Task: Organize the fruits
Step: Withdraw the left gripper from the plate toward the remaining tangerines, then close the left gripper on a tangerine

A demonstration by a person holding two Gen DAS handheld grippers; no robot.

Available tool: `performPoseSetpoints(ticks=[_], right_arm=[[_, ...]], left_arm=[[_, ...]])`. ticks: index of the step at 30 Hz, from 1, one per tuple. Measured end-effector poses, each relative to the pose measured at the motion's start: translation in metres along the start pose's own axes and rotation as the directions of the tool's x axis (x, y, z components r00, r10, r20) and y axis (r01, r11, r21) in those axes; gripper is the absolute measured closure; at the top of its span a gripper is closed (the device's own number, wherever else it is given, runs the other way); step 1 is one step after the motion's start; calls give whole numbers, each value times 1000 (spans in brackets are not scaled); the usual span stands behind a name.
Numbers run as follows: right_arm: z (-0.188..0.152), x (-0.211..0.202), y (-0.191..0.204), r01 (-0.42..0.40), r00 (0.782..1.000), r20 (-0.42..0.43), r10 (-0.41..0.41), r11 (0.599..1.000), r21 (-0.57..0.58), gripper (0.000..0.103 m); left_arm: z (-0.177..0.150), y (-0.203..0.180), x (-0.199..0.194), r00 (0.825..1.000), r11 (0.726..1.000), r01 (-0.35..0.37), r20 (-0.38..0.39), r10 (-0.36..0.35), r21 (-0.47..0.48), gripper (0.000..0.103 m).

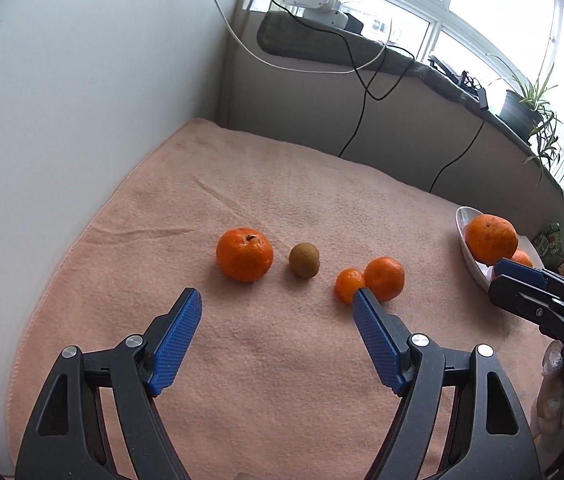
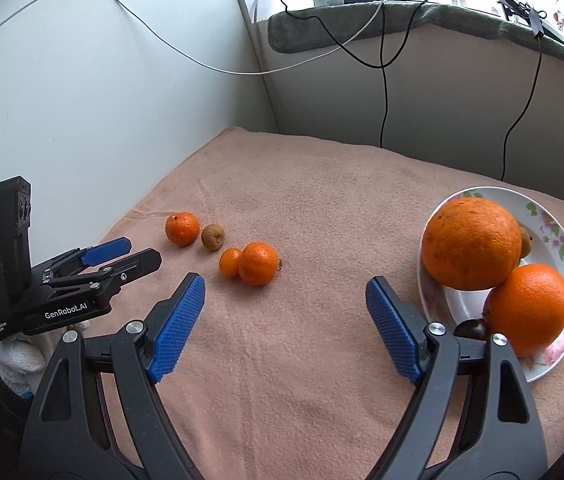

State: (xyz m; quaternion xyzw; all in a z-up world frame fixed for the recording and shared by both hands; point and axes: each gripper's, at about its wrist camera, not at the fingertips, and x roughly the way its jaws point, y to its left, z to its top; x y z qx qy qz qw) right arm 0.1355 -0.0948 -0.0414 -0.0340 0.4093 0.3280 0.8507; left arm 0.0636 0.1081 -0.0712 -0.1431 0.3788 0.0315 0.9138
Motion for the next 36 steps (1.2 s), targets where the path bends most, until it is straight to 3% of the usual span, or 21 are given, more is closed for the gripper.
performPoseSetpoints(ticks=[6, 8, 12, 14, 20, 24, 36], right_arm=[[2, 18, 2, -27, 999, -22, 27, 999, 20, 18], [2, 24, 2, -29, 999, -31, 29, 999, 22, 18], [2, 34, 3, -45, 998, -51, 45, 999, 11, 21], [3, 41, 4, -51, 996, -69, 51, 999, 5, 30], [6, 56, 0, -90, 992, -90, 93, 995, 38, 32], [9, 68, -1, -113, 986, -113, 119, 992, 53, 46], [12, 86, 0, -129, 981, -141, 136, 990, 58, 47]], left_arm=[[3, 15, 7, 1000, 999, -7, -5, 7, -36, 27], [4, 19, 10, 1000, 999, -1, -17, 0, -43, 38], [7, 22, 15, 1000, 999, 7, -23, -8, -45, 40], [9, 22, 18, 999, 999, 13, -29, -14, -44, 48], [14, 23, 27, 998, 999, 32, -49, -34, -44, 57], [18, 24, 33, 998, 999, 31, -58, -34, -41, 58], [21, 30, 47, 996, 997, 42, -80, -47, -70, 62]])
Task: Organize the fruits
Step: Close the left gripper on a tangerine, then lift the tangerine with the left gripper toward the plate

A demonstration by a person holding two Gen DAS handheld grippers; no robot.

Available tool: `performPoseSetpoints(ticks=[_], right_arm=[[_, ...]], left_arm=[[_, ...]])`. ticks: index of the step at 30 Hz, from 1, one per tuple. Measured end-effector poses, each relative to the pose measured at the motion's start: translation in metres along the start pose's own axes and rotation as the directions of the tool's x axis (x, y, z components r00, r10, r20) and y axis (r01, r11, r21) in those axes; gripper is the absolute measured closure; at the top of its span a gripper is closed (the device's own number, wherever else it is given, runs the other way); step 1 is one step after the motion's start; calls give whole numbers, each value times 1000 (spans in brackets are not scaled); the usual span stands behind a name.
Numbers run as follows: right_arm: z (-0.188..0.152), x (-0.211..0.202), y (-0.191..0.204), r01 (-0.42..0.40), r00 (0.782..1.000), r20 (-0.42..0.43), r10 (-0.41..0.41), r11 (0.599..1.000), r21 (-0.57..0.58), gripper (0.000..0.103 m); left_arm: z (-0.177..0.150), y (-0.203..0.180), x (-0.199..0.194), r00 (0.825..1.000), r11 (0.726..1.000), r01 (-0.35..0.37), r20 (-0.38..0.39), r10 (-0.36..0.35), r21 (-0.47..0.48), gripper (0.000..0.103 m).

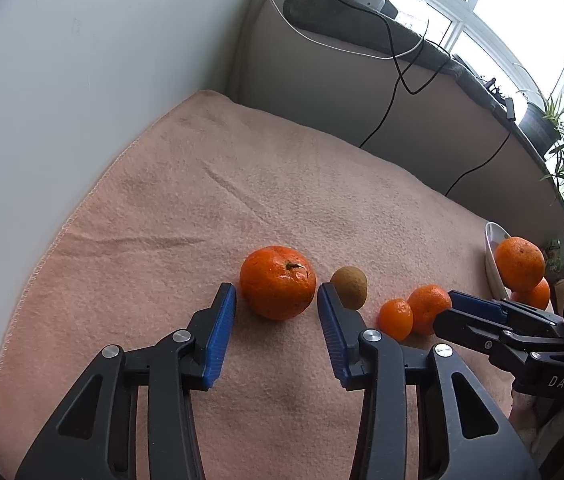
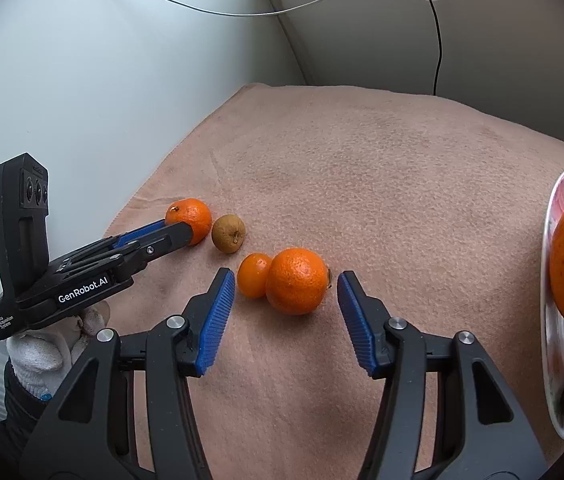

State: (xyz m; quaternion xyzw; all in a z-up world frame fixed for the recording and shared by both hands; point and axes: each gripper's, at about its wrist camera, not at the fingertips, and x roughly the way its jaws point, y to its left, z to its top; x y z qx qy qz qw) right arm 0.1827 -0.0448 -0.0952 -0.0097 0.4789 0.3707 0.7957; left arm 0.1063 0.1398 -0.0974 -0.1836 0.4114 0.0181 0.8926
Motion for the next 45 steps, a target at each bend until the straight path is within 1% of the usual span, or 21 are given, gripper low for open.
performPoseSetpoints(ticks=[2, 3, 4, 7, 10, 11, 21, 28, 38, 45], right_arm=[[1, 2, -1, -3, 1000, -5, 3, 1000, 2, 49], [1, 3, -1, -3, 1000, -9, 3, 1000, 2, 52], [1, 5, -1, -3, 1000, -16, 3, 1000, 3, 57], [0, 9, -3, -5, 1000, -25, 5, 1000, 10, 59], [-2, 10, -5, 1, 1000, -28, -1, 1000, 12, 66], [-2, 9, -5, 0, 1000, -28, 1, 1000, 12, 67], [-4, 3, -6, 6, 1000, -7, -6, 1000, 15, 68], [-4, -5, -4, 13, 1000, 15, -13, 1000, 8, 69], [-9, -28, 0, 22, 998, 57, -21, 1000, -15, 69], [-13, -48, -1, 21, 996, 90, -20, 1000, -5, 69]], left_arm=[[1, 0, 2, 1000, 1000, 1, -3, -1, 0, 63], [1, 0, 3, 1000, 1000, 2, -5, -2, 0, 63], [2, 0, 3, 1000, 1000, 2, -6, -2, -1, 63], [2, 0, 6, 1000, 1000, 9, -11, -9, -4, 64], [2, -2, 7, 1000, 1000, 7, -8, -7, 1, 64], [3, -1, 7, 1000, 1000, 8, -8, -8, 0, 65], [1, 0, 3, 1000, 1000, -1, 13, 1, -5, 66], [1, -4, -8, 999, 1000, 10, 34, -10, 1, 66], [2, -24, -25, 997, 999, 31, 68, -34, 39, 66], [4, -42, -36, 994, 996, 56, 91, -62, 64, 66]])
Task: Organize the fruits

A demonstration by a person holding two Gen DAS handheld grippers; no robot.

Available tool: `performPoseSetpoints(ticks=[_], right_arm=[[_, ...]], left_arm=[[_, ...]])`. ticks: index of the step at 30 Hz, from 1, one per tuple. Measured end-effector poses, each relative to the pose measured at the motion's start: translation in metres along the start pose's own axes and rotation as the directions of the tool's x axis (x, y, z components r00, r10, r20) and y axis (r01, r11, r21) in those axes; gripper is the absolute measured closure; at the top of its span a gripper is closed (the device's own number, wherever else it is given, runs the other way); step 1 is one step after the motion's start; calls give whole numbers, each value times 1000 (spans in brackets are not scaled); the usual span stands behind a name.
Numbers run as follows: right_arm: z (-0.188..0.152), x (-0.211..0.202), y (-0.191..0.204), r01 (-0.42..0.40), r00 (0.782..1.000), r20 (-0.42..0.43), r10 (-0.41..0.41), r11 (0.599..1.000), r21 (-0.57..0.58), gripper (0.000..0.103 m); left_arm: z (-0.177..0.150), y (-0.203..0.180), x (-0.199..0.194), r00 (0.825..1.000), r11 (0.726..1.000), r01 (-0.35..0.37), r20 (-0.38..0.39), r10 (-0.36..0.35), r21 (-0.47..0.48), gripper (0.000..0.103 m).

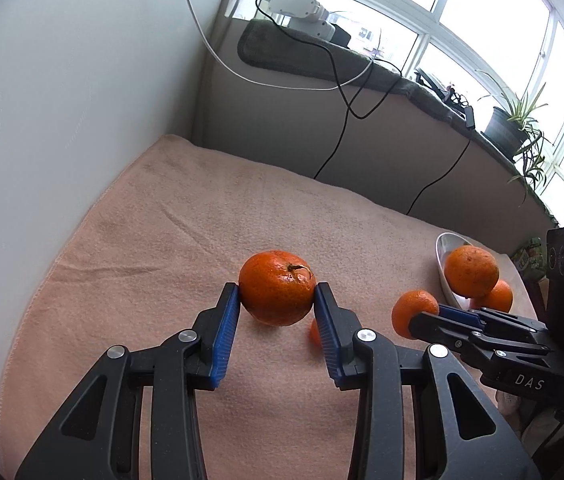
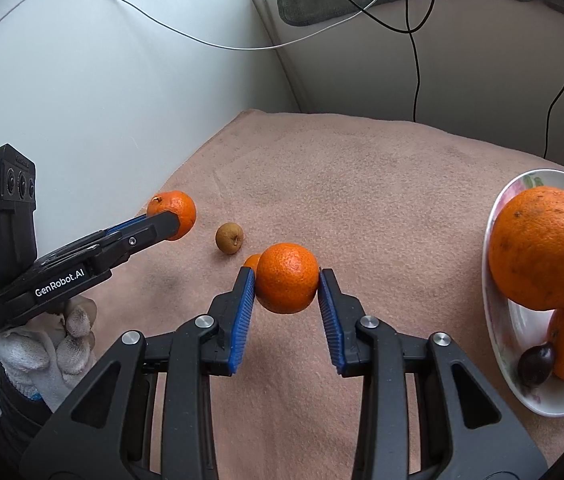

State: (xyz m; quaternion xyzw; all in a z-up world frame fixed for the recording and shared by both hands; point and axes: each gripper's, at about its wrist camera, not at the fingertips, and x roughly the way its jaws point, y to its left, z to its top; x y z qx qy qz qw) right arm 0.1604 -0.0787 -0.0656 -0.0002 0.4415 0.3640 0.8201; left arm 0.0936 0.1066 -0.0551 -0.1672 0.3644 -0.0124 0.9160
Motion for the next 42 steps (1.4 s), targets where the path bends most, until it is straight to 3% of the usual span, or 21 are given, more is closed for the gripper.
performPoseSetpoints(ticks=[16, 31, 42], right_arm=[[-10, -66, -25, 44, 993, 110, -47, 999, 29, 69], [-20, -130, -83, 117, 971, 195, -140, 985, 127, 69], [-28, -153, -133, 171, 953, 214, -215, 963, 207, 69]], left_arm=[[2, -55, -1, 996, 995, 83, 14, -84, 58, 66], [-8, -121, 11, 983, 975, 182, -36, -179, 126, 66], [2, -172, 27, 975, 952, 222, -61, -214, 210, 66]])
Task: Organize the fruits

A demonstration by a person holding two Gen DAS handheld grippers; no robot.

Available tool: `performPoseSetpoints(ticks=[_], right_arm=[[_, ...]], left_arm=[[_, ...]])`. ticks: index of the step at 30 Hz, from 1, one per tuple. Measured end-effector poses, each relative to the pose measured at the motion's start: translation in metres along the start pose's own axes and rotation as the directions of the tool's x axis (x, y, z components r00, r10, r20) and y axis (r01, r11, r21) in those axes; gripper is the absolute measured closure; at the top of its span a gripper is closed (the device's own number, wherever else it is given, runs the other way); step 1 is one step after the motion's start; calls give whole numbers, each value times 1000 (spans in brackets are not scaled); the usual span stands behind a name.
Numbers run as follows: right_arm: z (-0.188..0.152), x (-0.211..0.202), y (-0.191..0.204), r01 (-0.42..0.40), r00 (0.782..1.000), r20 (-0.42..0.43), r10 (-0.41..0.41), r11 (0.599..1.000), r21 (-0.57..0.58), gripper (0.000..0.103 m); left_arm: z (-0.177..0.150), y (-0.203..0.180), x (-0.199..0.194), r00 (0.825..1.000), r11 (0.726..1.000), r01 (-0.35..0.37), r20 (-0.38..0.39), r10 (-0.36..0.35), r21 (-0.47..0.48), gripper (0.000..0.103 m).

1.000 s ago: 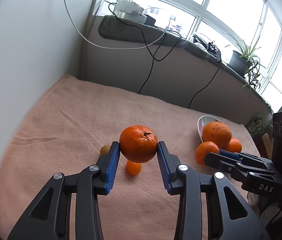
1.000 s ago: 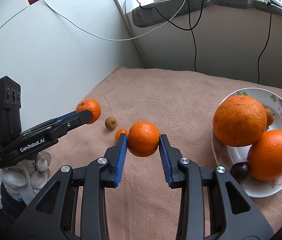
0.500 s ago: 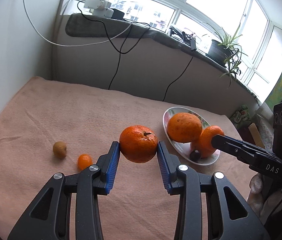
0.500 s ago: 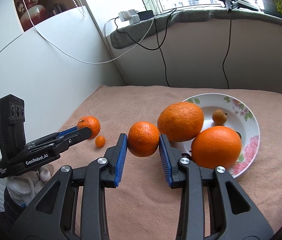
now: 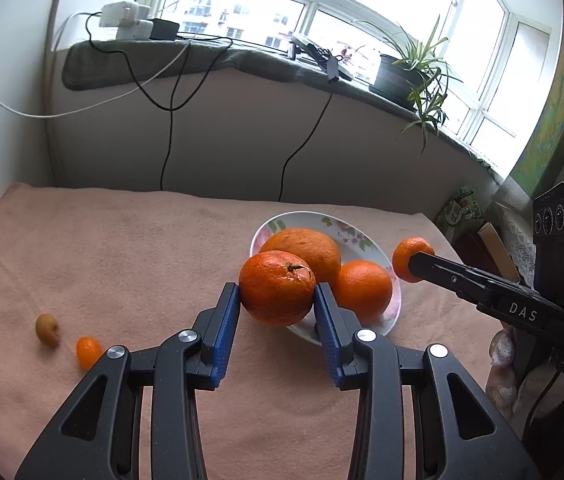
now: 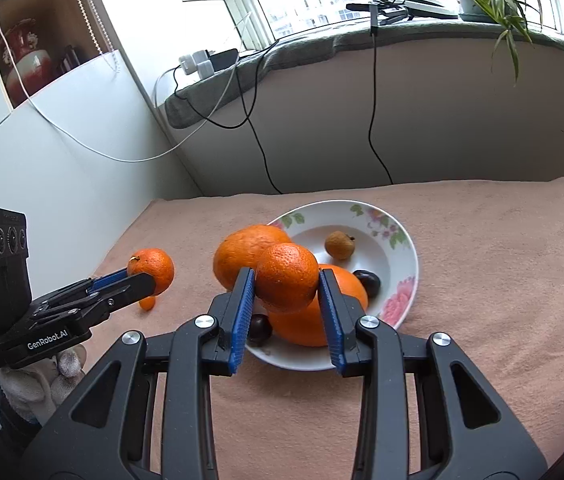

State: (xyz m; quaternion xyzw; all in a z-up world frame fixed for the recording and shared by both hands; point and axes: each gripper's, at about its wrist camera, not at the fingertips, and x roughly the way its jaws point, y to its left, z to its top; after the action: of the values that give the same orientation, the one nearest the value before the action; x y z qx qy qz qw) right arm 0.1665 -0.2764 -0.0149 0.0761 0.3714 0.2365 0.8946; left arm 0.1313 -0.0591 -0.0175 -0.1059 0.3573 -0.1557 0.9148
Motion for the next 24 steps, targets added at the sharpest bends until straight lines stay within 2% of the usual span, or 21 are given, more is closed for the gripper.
performPoseSetpoints(ticks=[10, 24], right_arm=[[2, 4, -39, 33, 999, -11, -32, 998, 50, 69], [1, 23, -61, 30, 999, -46, -26, 997, 75, 69]], left_arm=[[18, -37, 28, 999, 997, 36, -18, -35, 73, 66], [31, -68, 63, 998, 992, 35, -55, -28, 124, 66]])
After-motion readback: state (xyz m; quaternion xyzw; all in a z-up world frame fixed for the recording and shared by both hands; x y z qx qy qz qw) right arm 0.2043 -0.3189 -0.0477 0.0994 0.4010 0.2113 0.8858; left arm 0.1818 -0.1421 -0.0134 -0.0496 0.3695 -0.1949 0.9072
